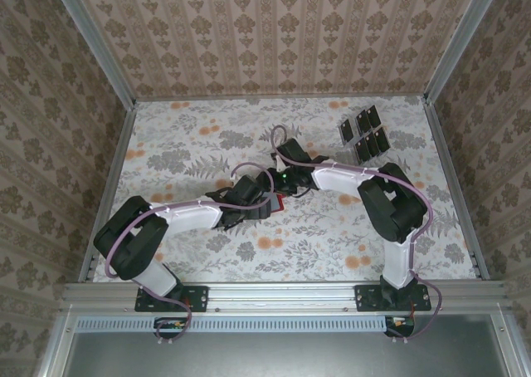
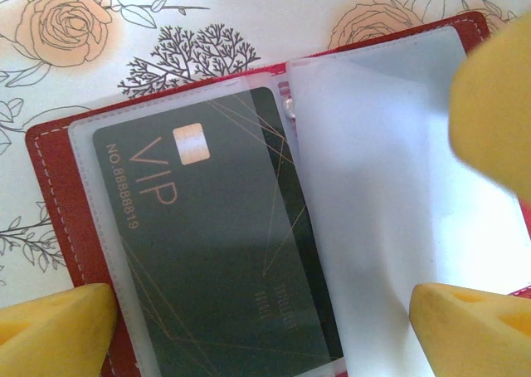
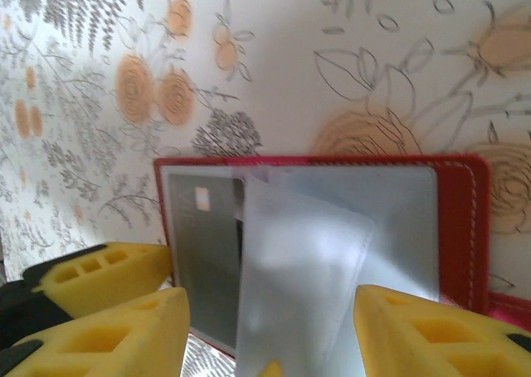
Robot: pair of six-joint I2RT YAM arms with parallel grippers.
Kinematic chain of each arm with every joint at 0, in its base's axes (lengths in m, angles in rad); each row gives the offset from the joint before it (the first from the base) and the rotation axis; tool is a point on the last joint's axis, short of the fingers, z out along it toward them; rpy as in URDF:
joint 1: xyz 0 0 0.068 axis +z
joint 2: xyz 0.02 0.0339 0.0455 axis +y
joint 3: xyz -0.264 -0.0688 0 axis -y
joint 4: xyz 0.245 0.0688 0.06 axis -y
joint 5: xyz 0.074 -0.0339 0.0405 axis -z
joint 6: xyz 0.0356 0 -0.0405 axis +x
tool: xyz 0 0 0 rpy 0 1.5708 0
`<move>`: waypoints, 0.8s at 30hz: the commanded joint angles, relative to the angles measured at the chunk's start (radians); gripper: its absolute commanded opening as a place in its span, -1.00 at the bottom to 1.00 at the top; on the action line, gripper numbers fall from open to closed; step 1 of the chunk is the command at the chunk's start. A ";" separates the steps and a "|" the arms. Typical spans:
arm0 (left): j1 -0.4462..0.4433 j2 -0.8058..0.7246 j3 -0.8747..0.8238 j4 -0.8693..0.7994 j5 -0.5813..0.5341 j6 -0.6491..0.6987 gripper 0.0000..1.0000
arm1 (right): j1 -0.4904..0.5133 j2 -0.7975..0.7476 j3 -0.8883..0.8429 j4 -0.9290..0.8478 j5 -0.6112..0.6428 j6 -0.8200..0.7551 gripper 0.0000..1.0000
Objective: Put the credit cards into the card holder
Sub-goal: Flip over the card slot on the card holder.
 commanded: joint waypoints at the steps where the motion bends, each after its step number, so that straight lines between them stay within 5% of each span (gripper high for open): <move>1: 0.003 0.014 -0.019 -0.007 -0.016 -0.006 1.00 | -0.003 -0.008 -0.028 0.015 -0.008 0.026 0.13; 24: 0.032 -0.152 -0.005 -0.050 -0.037 0.026 1.00 | 0.000 0.068 -0.037 0.087 -0.090 0.069 0.14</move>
